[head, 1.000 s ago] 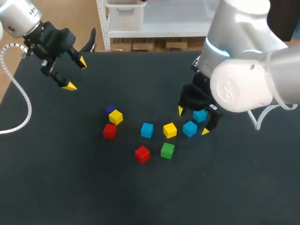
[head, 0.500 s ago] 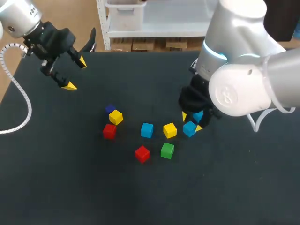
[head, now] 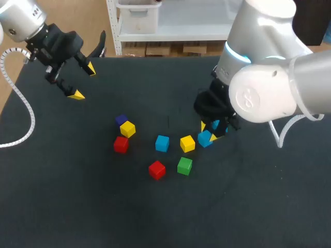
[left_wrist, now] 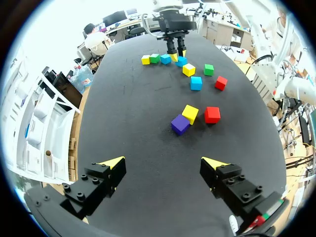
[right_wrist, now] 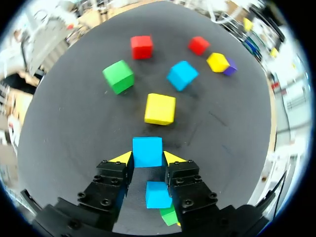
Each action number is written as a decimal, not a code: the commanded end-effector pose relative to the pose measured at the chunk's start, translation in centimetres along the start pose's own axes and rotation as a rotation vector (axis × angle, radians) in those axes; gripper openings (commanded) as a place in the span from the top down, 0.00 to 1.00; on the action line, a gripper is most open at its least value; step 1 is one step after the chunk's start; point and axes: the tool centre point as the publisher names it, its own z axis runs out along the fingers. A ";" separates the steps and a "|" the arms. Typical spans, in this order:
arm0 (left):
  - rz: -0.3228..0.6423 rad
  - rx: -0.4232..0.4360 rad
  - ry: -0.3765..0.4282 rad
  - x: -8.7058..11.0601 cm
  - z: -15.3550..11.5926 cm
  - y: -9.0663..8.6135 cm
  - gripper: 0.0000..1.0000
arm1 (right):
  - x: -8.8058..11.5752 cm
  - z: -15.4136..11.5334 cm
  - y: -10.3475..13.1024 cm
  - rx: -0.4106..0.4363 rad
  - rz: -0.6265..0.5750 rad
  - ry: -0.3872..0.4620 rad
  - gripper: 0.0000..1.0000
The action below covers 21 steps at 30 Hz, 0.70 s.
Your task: Place the blue cubes, place green cubes on the blue cubes, place the yellow cubes on the green cubes, then place the red cubes on the yellow cubes, and place purple cube on the red cubes.
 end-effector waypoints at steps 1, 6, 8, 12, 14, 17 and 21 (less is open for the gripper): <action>0.000 -0.003 0.004 -0.1 0.0 -0.1 0.00 | -0.4 -0.2 -1.2 0.037 0.148 0.017 1.00; 0.000 -0.003 0.004 -0.1 0.0 -0.1 0.00 | -1.3 0.0 -2.8 0.109 0.337 0.053 1.00; 0.000 -0.003 0.004 -0.1 0.0 -0.1 0.00 | -1.8 0.1 -3.3 0.164 0.401 0.113 1.00; 0.000 -0.003 0.004 -0.1 0.0 -0.1 0.00 | -2.5 0.3 -3.9 0.210 0.557 0.156 1.00; 0.000 -0.003 0.004 -0.1 0.0 -0.1 0.00 | -2.7 0.4 -4.0 0.220 0.611 0.164 1.00; 0.000 -0.003 0.004 -0.1 0.0 -0.1 0.00 | -2.9 0.5 -4.1 0.229 0.677 0.174 1.00; 0.000 -0.003 0.004 -0.1 0.0 -0.1 0.00 | -2.9 0.3 -4.4 0.241 0.732 0.187 1.00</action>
